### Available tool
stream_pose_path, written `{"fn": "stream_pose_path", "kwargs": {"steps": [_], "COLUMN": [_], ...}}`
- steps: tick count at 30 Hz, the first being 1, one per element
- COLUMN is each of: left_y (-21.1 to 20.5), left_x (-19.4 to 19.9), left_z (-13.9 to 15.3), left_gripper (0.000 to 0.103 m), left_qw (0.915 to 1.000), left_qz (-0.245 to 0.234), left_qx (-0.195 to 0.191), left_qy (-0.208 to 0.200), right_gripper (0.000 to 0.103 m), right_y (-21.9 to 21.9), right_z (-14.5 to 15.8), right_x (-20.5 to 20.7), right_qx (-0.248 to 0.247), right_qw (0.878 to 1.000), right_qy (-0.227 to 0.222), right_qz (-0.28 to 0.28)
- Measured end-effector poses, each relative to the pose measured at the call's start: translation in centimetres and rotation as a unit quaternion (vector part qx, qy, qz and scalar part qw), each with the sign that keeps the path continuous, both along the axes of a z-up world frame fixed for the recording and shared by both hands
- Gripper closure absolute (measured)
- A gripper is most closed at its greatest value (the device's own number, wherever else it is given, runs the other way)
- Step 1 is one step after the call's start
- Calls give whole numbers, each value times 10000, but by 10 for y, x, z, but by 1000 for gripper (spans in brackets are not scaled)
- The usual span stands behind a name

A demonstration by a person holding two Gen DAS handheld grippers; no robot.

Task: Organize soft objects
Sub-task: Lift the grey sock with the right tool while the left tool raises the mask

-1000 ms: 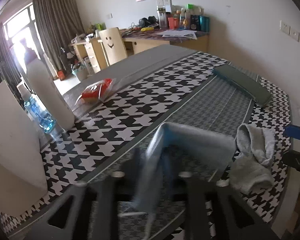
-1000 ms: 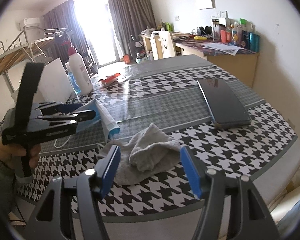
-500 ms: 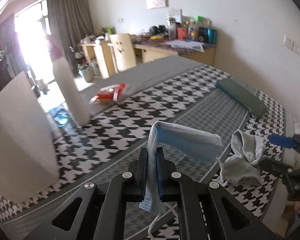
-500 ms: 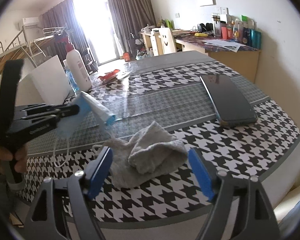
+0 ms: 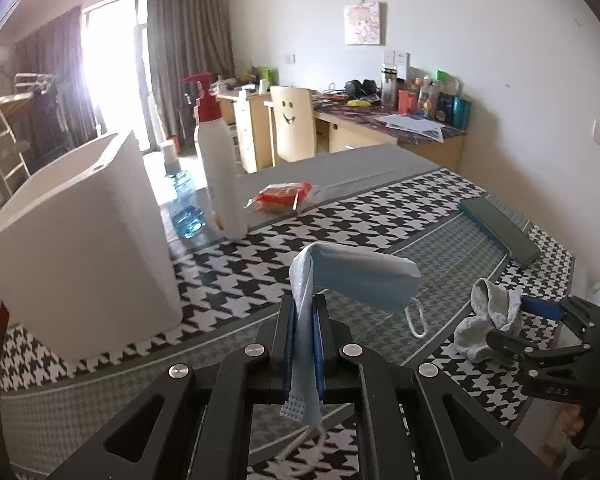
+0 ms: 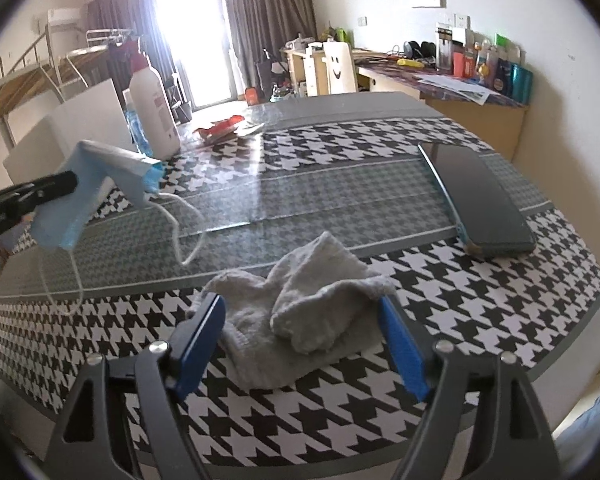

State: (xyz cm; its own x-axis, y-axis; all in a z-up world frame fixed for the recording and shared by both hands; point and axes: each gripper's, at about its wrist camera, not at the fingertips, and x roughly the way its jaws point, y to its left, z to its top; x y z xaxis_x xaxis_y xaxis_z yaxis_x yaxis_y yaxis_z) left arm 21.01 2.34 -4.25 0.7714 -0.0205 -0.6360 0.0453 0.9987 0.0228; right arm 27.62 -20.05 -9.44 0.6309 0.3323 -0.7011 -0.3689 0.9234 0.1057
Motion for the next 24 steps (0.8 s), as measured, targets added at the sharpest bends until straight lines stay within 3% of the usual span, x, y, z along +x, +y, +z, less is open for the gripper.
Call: {"fn": "stream_pose_path", "kwargs": {"steps": [4, 7, 11, 17, 24], "left_y": [6, 11, 19, 26, 42], "left_x": [-14, -20, -28, -43, -63], "left_z": [3, 3, 1, 3, 11], "left_gripper": [94, 94, 94, 94, 94], "left_qw": [9999, 9997, 9991, 9985, 9967], "left_qz": [39, 87, 194, 389, 568], "left_qx": [-67, -171, -334, -281, -344], "left_qy": [-114, -129, -147, -273, -458], "right_gripper": [21, 27, 49, 79, 82], "right_y": [6, 9, 17, 29, 35], "right_z": [-5, -8, -7, -5, 9], "right_x": [4, 6, 3, -5, -15], "right_qx": [-207, -393, -534, -618, -315], "right_qw": [9997, 9990, 9985, 9980, 9991], "right_qy": [104, 95, 25, -17, -20], "right_qz": [-91, -197, -113, 97, 277]}}
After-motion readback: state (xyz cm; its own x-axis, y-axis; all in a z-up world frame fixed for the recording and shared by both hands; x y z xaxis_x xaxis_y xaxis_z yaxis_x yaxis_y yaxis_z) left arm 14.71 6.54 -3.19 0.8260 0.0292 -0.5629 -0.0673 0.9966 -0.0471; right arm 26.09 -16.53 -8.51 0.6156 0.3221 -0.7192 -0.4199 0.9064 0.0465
